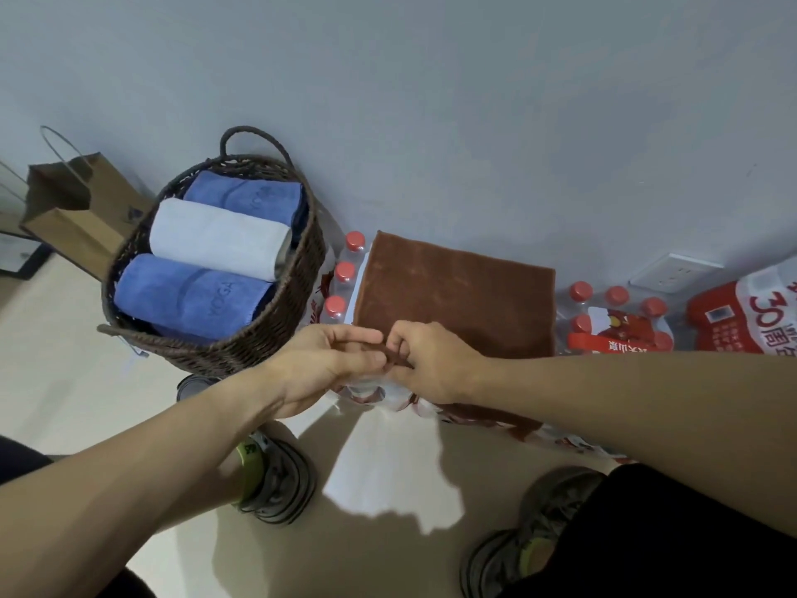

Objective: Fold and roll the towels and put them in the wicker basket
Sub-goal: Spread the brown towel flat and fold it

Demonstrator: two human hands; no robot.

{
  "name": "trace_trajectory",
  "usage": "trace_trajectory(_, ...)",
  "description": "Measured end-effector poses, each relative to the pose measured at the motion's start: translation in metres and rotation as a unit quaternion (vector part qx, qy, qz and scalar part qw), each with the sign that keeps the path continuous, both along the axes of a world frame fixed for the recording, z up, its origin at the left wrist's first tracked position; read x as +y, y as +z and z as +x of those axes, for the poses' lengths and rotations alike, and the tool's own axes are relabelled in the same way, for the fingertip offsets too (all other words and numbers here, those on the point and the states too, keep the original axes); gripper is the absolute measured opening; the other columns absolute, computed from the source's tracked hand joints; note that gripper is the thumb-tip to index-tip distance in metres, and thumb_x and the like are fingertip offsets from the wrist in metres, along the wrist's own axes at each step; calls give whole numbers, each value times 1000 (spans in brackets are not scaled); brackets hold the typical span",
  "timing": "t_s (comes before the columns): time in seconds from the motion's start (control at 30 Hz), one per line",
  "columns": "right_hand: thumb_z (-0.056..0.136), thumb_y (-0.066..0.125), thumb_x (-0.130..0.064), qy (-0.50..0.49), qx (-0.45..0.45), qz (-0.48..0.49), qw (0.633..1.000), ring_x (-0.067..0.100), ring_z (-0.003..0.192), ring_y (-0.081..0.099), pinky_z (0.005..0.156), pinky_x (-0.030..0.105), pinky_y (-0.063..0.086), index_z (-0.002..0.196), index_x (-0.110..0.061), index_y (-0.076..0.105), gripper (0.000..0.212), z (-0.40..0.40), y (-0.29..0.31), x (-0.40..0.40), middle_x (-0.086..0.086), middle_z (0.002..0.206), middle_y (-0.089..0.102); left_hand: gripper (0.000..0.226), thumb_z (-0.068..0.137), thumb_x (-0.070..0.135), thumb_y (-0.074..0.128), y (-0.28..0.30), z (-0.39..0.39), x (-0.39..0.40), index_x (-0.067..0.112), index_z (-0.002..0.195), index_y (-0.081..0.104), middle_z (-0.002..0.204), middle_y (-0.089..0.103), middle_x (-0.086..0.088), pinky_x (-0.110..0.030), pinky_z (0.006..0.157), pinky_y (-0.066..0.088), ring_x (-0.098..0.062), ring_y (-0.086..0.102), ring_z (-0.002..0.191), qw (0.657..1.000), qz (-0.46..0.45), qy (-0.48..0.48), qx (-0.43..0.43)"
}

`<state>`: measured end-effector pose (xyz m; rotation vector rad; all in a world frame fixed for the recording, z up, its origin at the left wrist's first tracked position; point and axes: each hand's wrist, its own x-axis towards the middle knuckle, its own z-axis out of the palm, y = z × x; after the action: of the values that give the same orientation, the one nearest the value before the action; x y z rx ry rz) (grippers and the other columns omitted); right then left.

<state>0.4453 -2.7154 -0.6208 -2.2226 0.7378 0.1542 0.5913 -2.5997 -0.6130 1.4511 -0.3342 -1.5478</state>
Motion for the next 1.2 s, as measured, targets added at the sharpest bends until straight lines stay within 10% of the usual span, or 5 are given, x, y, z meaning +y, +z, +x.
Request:
trace_trajectory(0.2,87,72,-27,-1,-2,61,998,12,71,69,73,30,56,85,-26,72,2,0,10,-21,-2,73,72,43,65,26,90,-4,10,-6,26,103,70,105,44,8,-1,81,37,1,48,92,834,-86,-180,-515)
trace_trajectory(0.43,82,76,-24,1,-23,75,997,3,58,54,60,21,48,76,-21,63,15,-11,9,-23,-8,65,61,4,86,19,74,12,1,-23,17,86,70,80,72,4,-34,70,59,-12,69,71,866,-164,-115,-459)
trace_trajectory(0.93,91,65,-36,-10,195,-52,979,15,82,60,71,27,47,96,-19,62,17,-73,4,-48,-5,91,62,11,97,27,56,-20,23,-19,18,92,54,81,65,10,-18,62,43,4,60,69,861,-119,-39,-492)
trace_trajectory(1.2,84,66,-9,18,259,-55,964,17,88,65,82,33,57,104,-17,69,21,-120,10,-56,1,97,69,11,98,29,54,-32,31,-17,23,89,53,79,65,5,-16,58,44,-5,61,70,866,-87,-37,-491)
